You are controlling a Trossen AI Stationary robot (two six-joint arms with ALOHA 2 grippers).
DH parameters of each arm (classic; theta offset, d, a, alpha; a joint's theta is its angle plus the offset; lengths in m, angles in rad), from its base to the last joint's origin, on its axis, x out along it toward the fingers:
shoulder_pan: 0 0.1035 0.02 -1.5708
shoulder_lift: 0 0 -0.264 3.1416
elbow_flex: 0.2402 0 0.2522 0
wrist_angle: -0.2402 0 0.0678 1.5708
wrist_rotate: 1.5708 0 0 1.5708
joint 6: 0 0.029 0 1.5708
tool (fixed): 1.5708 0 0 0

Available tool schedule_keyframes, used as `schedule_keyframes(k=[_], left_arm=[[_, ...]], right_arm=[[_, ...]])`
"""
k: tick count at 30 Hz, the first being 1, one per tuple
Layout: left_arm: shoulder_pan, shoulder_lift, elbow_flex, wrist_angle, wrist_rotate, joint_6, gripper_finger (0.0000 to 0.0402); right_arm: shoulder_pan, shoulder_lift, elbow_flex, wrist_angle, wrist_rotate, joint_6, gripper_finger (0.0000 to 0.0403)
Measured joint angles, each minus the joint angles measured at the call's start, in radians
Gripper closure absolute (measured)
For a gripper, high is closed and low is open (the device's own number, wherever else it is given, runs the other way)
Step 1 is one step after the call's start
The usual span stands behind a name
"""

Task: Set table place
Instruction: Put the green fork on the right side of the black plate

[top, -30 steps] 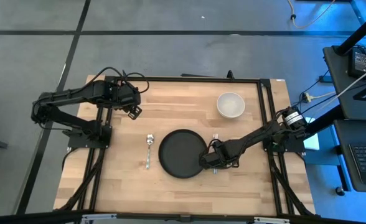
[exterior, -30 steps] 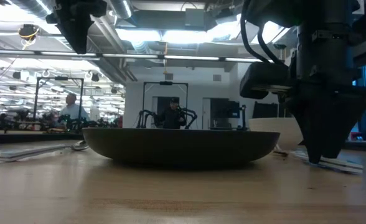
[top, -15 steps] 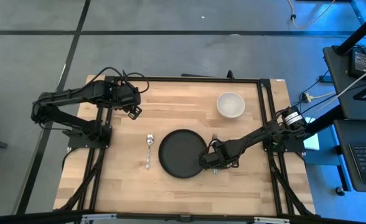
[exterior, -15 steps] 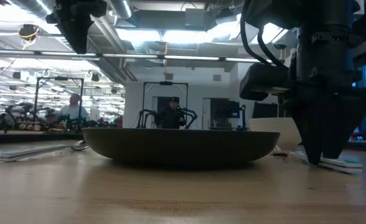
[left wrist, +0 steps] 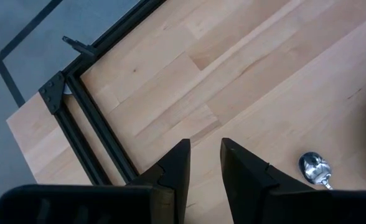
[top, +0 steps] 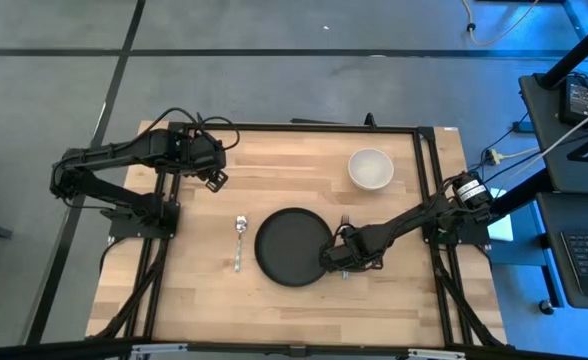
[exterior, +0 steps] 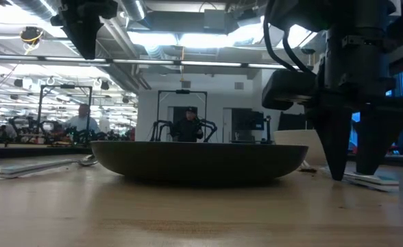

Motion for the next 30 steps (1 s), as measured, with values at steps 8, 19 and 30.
schedule_keyframes(k=[8,19,30], left_arm=[[0.000,0.000,0.000,0.000,-0.010,0.001,0.0319],[0.000,0.000,0.000,0.000,-0.011,0.009,0.0319],[0.000,0.000,0.000,0.000,-0.011,0.009,0.0319]], right_arm=[[0.000,0.000,0.000,0.003,0.001,0.000,0.0266],[0.000,-0.002,-0.001,0.011,-0.001,0.003,0.0283],[0.000,-0.003,0.005,0.016,-0.020,-0.001,0.0284]])
